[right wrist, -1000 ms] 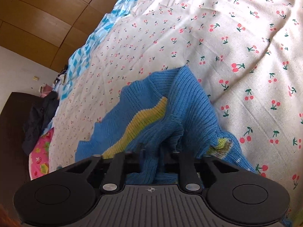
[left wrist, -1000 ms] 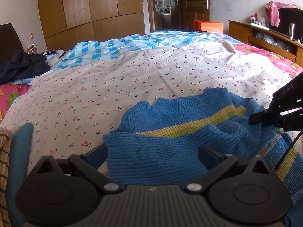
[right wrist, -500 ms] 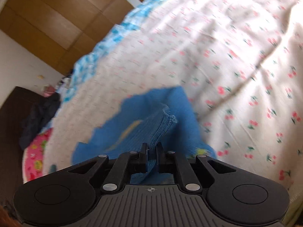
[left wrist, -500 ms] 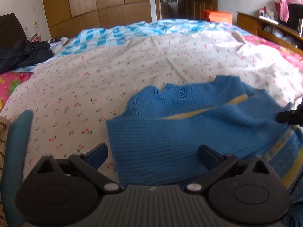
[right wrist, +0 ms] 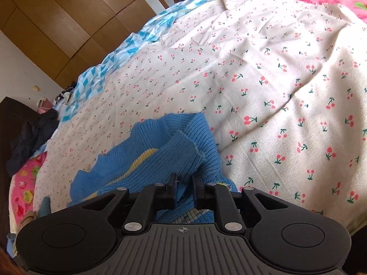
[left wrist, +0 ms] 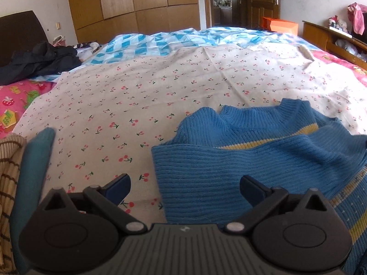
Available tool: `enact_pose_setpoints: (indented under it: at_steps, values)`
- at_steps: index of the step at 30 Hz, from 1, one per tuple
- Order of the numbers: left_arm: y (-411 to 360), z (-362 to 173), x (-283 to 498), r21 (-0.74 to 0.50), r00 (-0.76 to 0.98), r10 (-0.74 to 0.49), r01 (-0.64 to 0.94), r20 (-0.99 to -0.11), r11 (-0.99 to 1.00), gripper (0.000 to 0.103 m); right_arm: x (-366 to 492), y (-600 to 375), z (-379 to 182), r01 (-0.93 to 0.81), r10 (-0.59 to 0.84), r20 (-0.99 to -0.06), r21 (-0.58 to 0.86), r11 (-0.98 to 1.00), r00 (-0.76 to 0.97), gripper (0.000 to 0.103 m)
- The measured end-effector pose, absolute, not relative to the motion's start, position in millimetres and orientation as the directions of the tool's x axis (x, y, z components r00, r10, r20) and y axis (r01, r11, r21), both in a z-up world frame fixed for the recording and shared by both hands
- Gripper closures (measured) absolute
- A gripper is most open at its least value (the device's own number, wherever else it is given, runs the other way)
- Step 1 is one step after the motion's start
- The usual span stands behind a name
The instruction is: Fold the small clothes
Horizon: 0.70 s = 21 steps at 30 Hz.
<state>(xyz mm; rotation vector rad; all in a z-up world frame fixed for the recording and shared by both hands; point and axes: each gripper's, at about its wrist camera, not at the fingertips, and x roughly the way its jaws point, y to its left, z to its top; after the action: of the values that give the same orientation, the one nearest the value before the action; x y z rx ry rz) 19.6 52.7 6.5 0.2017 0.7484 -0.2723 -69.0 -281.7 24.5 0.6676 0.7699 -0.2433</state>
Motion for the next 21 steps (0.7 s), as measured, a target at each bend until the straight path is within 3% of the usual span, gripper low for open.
enact_pose_setpoints:
  at_steps: [5,7,9,12,13,14,15,18,21]
  values:
    - [51.4,-6.4,25.1,0.102,0.672,-0.137,0.304,-0.728,0.947,0.000,-62.4,-281.9,34.9,0.423,-0.039,-0.700,0.386,0.820,0.713,0.087]
    - [50.2,-3.9,23.1,0.107,0.684,-0.144,0.311,-0.715,0.944,0.000,-45.5,-276.4,33.9,0.376,-0.019,-0.700,0.361,0.853,0.714,0.080]
    - [49.1,-1.5,21.4,0.111,0.697,-0.149,0.314,-0.701,0.943,0.000,-28.1,-272.4,25.6,0.356,-0.022,-0.716,0.320,0.878,0.698,0.062]
    - [48.3,-2.3,22.0,0.122,0.703,-0.144,0.314,-0.697,0.942,0.000,-8.9,-270.3,5.1,0.339,-0.029,-0.752,0.262,0.904,0.659,0.061]
    - [48.1,-4.3,23.4,0.125,0.698,-0.140,0.314,-0.703,0.941,0.000,-7.2,-268.9,0.4,0.331,-0.025,-0.764,0.249,0.910,0.645,0.062]
    - [47.9,-6.7,25.0,0.128,0.693,-0.135,0.313,-0.708,0.941,0.000,-8.9,-268.3,-0.9,0.327,-0.028,-0.765,0.241,0.914,0.643,0.069]
    - [48.0,-9.2,26.9,0.131,0.687,-0.125,0.309,-0.716,0.942,0.000,-12.3,-268.1,0.4,0.324,-0.031,-0.763,0.237,0.916,0.646,0.083]
    - [49.9,-9.7,29.1,0.118,0.684,-0.125,0.297,-0.719,0.947,0.000,-23.9,-276.6,9.1,0.346,-0.038,-0.746,0.263,0.901,0.665,0.103]
    - [48.6,-10.1,28.0,0.129,0.693,-0.123,0.299,-0.710,0.945,0.000,-28.7,-287.3,10.5,0.378,-0.051,-0.737,0.285,0.881,0.674,0.103]
